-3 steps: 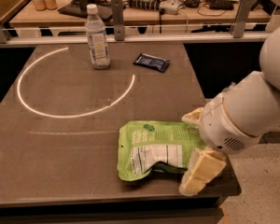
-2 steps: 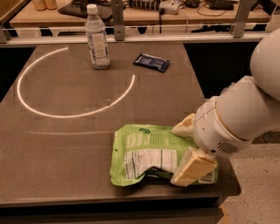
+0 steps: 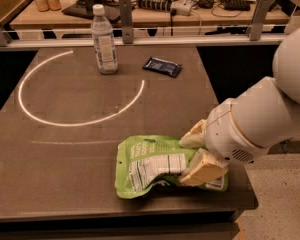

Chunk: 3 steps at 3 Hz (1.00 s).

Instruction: Pick green rice chip bag

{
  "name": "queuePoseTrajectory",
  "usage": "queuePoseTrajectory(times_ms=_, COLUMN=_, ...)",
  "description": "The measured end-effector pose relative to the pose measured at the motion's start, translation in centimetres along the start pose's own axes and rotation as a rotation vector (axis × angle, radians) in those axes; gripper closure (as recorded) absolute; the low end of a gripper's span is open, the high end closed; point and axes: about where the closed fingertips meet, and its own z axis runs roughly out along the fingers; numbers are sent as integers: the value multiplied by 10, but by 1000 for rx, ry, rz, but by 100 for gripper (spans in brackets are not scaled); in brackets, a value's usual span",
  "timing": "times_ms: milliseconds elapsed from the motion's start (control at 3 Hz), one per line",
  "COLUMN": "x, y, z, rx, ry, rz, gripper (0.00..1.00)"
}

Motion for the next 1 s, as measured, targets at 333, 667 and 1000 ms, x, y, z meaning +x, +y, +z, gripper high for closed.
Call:
queuePoseTrajectory(times_ms=333, x=-18, y=-21, z=-34, rx=88, ry=-99, rz=8, gripper=100)
queuePoseTrajectory(times_ms=667, x=-34, y=-34, z=-69, rx=137, ry=-218, rz=-1, gripper=100)
queuePoseTrajectory(times_ms=1000, x=-41, y=-33, z=-71, rx=135, ry=-237, rz=-6, gripper=100)
